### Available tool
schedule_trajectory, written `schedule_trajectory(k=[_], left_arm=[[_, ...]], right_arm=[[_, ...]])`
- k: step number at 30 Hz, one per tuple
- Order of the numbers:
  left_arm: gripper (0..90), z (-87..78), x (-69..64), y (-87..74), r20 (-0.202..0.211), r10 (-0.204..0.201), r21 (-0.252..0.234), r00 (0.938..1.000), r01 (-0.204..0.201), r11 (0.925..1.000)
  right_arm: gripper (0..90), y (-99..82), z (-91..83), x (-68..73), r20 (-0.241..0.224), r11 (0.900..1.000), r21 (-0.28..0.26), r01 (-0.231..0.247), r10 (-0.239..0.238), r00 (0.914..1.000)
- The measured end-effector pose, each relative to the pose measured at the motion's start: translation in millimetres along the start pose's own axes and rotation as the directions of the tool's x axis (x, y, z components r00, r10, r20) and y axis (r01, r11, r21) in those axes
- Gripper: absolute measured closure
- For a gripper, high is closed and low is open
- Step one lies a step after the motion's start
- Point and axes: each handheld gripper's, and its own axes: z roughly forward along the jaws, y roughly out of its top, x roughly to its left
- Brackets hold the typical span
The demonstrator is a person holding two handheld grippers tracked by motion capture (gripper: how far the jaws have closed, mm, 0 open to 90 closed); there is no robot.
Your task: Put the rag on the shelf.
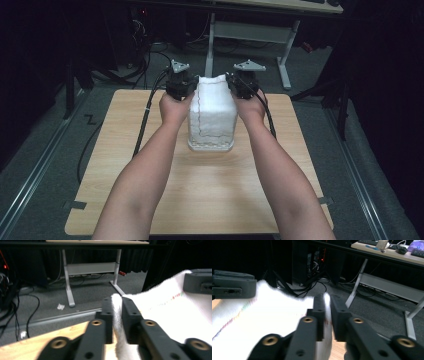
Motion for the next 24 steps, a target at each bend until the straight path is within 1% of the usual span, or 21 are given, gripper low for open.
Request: schedule_trajectory(k=[1,2,4,5,7,8,12,14,16,21,24], left_arm=[[64.4,-0.2,1.5,0.0,0.008,-0.009,-0.005,0.9999,0.009,1.0000],[60.4,-0.3,2.1,0.0,0.010,-0.006,-0.007,0.9999,0.006,1.0000],[58.5,-0.9,2.3,0.3,0.007,0.002,-0.009,1.0000,-0.002,1.0000],[58.2,-1.4,2.5,0.6,0.006,0.005,-0.010,1.0000,-0.005,0.9999],[57.4,-2.5,2.9,1.1,0.008,0.000,-0.012,1.0000,0.000,0.9999],[57.1,-3.1,2.6,1.2,0.008,0.002,-0.014,1.0000,-0.002,0.9999],[57.1,-5.8,0.3,0.8,0.005,0.016,-0.022,0.9999,-0.016,0.9996],[57.1,-7.9,-1.1,0.9,0.009,0.013,-0.033,0.9999,-0.012,0.9994],[57.1,-9.9,-2.9,0.8,0.008,0.020,-0.039,0.9998,-0.019,0.9991],[57.2,-15.1,-4.2,0.4,0.010,0.023,-0.045,0.9997,-0.022,0.9987],[56.7,-18.0,-3.8,-0.3,0.008,0.020,-0.048,0.9998,-0.019,0.9986]], right_arm=[[74.4,-0.5,1.2,1.1,-0.004,1.0000,0.001,0.001,-0.001,1.0000],[73.7,-1.0,2.0,1.7,0.001,1.0000,0.000,0.006,-0.006,1.0000],[73.7,-1.9,3.2,1.9,-0.014,1.0000,0.007,0.000,0.001,0.9999],[73.7,-2.4,3.5,1.9,-0.010,1.0000,0.009,0.003,-0.003,0.9999],[73.7,-3.5,4.3,1.1,-0.017,0.9999,0.014,-0.007,0.007,0.9998],[73.5,-4.0,4.7,0.8,-0.014,0.9999,0.016,-0.004,0.004,0.9999],[73.5,-7.0,4.5,1.0,-0.014,0.9997,0.020,-0.017,0.017,0.9998],[73.5,-8.2,3.5,1.4,-0.016,0.9996,0.022,-0.017,0.018,0.9997],[73.5,-8.8,2.2,1.5,-0.013,0.9997,0.020,-0.017,0.017,0.9998],[73.2,-8.0,-2.1,0.7,-0.016,0.9996,0.012,-0.027,0.027,0.9995],[72.3,-7.8,-4.8,0.9,-0.017,0.9998,0.009,-0.020,0.020,0.9997]])
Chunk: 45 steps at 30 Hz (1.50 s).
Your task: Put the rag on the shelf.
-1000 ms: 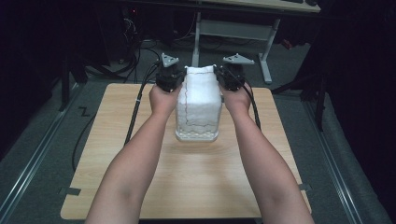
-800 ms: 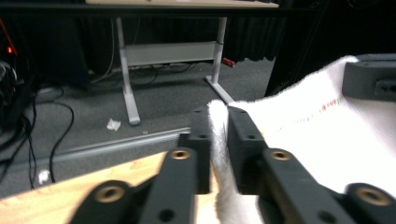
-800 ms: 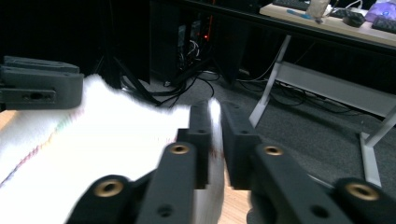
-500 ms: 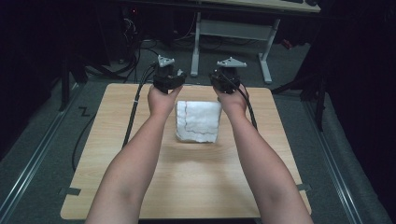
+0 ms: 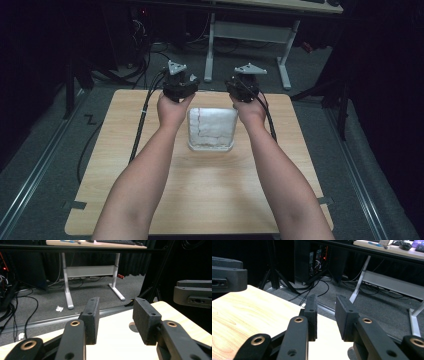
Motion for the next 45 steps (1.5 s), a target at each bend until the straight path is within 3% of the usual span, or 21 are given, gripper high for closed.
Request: schedule_trajectory(k=[8,14,17,20,29,32,38,45], left_arm=[[53.6,-13.2,1.3,-4.4,0.020,0.018,0.006,0.9996,-0.018,0.9998],[45.2,-27.2,5.9,-13.4,-0.011,0.038,-0.003,0.9992,-0.038,0.9993],[43.7,-37.8,9.0,-18.5,-0.001,0.029,-0.012,0.9996,-0.029,0.9995],[42.9,-49.3,10.7,-24.6,0.008,0.043,0.003,0.9990,-0.043,0.9991],[42.1,-85.5,12.3,-41.1,0.021,0.059,-0.030,0.9980,-0.058,0.9978],[42.0,-94.3,9.7,-46.6,0.025,0.068,-0.027,0.9974,-0.067,0.9974],[41.6,-112.8,3.3,-58.5,0.047,0.079,-0.030,0.9957,-0.078,0.9965],[41.8,-137.2,-7.1,-76.4,0.099,0.066,-0.045,0.9929,-0.062,0.9971]], right_arm=[[64.3,-2.2,-7.0,2.0,-0.024,1.0000,0.002,0.005,-0.005,0.9997],[59.8,-8.1,-18.2,5.4,-0.035,0.9998,-0.004,0.021,-0.021,0.9992],[58.2,-11.3,-24.5,7.6,-0.037,0.9994,0.002,0.035,-0.035,0.9987],[57.4,-15.4,-32.3,9.5,-0.031,0.9989,-0.005,0.047,-0.047,0.9984],[55.1,-30.1,-59.8,14.2,-0.023,0.9978,-0.025,0.061,-0.062,0.9978],[54.7,-37.2,-72.3,14.4,-0.034,0.9980,-0.041,0.048,-0.049,0.9982],[54.4,-53.3,-95.9,17.2,-0.025,0.9956,-0.056,0.075,-0.076,0.9968],[51.3,-68.1,-118.4,20.9,-0.029,0.9923,-0.049,0.114,-0.116,0.9929]])
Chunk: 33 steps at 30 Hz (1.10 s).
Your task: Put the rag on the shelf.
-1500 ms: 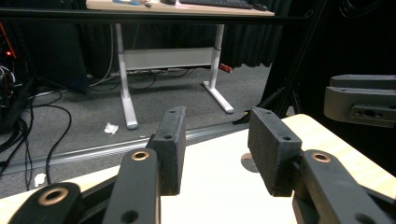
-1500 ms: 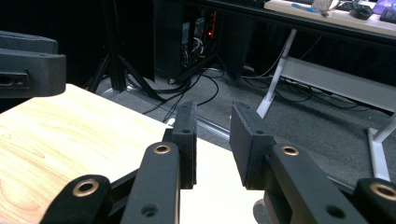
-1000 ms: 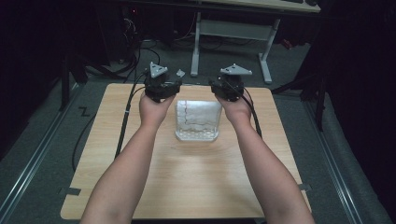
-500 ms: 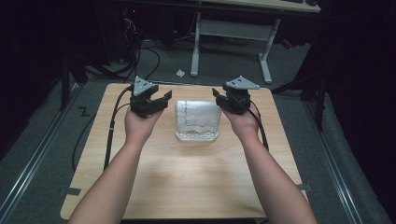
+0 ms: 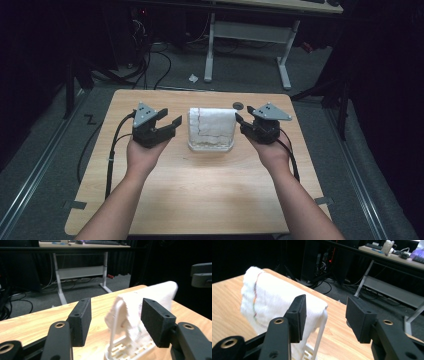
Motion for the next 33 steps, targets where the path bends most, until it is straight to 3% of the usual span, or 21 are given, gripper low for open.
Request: schedule_trajectory(k=[2,7,12,18,21,26,29,32,33], left_arm=[[41.8,-4.1,-4.2,-7.0,0.010,0.010,0.010,0.9999,-0.010,0.9999],[40.6,-9.7,-12.2,-28.7,0.031,-0.002,0.045,0.9995,0.001,0.9990],[39.6,-12.5,-21.5,-58.1,0.073,-0.004,0.114,0.9973,-0.004,0.9935],[39.1,-14.1,-27.9,-98.8,0.102,-0.012,0.215,0.9948,-0.010,0.9765],[39.0,-17.3,-27.6,-119.3,0.132,-0.062,0.253,0.9893,0.027,0.9671],[38.6,-27.5,-32.0,-146.1,0.135,-0.022,0.309,0.9906,-0.021,0.9508],[38.2,-36.5,-35.6,-154.4,0.165,-0.001,0.342,0.9862,-0.056,0.9381],[37.9,-46.3,-38.4,-160.4,0.184,0.005,0.344,0.9829,-0.069,0.9363],[38.2,-47.0,-38.0,-160.8,0.181,0.015,0.350,0.9833,-0.079,0.9336]], right_arm=[[51.0,-5.1,-5.9,2.0,-0.005,0.9999,-0.015,0.000,0.000,1.0000],[49.0,-19.8,-14.8,8.3,-0.017,0.9999,0.012,-0.002,0.003,0.9999],[48.7,-39.4,-21.6,17.7,-0.026,0.9993,0.034,0.012,-0.011,0.9996],[48.4,-65.5,-25.9,30.0,-0.046,0.9975,0.070,0.008,-0.005,0.9989],[48.4,-79.5,-27.0,37.4,-0.056,0.9964,0.084,0.011,-0.006,0.9984],[47.7,-101.4,-29.2,51.1,-0.076,0.9934,0.114,0.011,-0.003,0.9971],[46.4,-119.0,-31.8,59.4,-0.082,0.9885,0.151,0.010,0.003,0.9967],[50.0,-149.5,-47.0,64.4,-0.064,0.9911,0.133,0.010,-0.001,0.9980],[48.2,-155.9,-49.7,63.6,-0.067,0.9867,0.162,0.006,0.005,0.9977]])
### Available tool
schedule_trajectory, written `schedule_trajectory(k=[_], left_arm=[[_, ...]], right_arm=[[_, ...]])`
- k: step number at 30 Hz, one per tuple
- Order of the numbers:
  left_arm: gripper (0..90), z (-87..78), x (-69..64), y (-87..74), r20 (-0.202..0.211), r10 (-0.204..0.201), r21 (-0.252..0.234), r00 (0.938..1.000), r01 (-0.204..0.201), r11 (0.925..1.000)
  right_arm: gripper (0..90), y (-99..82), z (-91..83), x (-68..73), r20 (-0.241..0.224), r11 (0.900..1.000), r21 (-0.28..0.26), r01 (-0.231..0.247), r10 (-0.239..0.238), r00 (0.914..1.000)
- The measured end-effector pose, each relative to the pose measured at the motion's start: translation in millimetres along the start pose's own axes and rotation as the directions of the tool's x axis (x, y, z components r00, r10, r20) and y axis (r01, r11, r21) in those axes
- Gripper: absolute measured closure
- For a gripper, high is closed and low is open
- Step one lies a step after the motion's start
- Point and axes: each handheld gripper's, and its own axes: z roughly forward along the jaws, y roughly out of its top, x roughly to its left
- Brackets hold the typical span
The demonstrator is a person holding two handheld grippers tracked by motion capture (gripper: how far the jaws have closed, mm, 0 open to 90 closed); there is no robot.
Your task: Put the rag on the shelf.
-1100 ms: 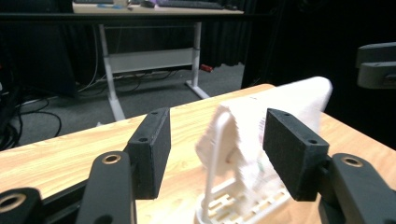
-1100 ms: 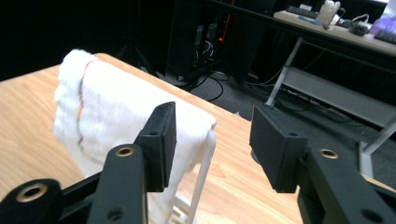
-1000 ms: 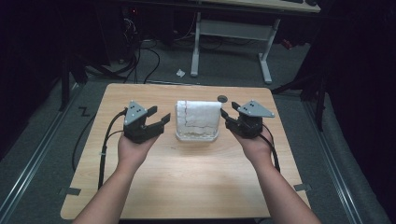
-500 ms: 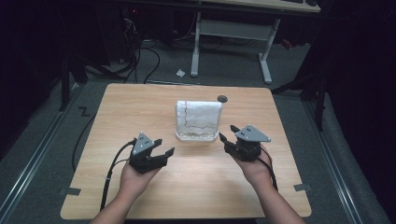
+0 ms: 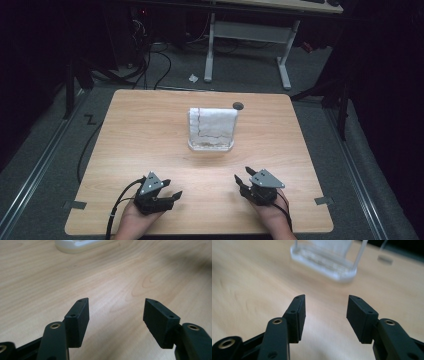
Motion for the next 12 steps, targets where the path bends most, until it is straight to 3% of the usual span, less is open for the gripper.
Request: schedule_trajectory(k=[1,3,6,9,12], left_arm=[[38.2,0.6,0.8,0.6,-0.009,0.006,0.004,0.9999,-0.006,1.0000],[37.8,2.3,5.0,2.4,-0.022,-0.003,0.001,0.9998,0.003,1.0000],[37.8,3.3,13.0,2.4,0.021,-0.075,-0.014,0.9970,0.075,0.9971],[37.7,3.2,14.9,0.5,0.000,-0.062,-0.011,0.9981,0.062,0.9980],[36.0,2.2,17.3,1.1,-0.007,-0.075,-0.024,0.9972,0.074,0.9969]], right_arm=[[47.1,-2.2,-0.9,-2.3,-0.003,0.9997,0.026,0.002,-0.002,1.0000],[47.7,-6.7,-2.7,-8.3,0.022,0.9994,0.028,-0.021,0.021,0.9996],[47.5,-7.6,-0.4,-16.0,0.020,0.9941,0.034,-0.103,0.103,0.9945],[47.2,-6.8,1.4,-14.6,0.020,0.9947,0.034,-0.097,0.096,0.9952],[46.4,-8.0,3.8,-11.6,0.008,0.9955,0.047,-0.083,0.083,0.9965]])
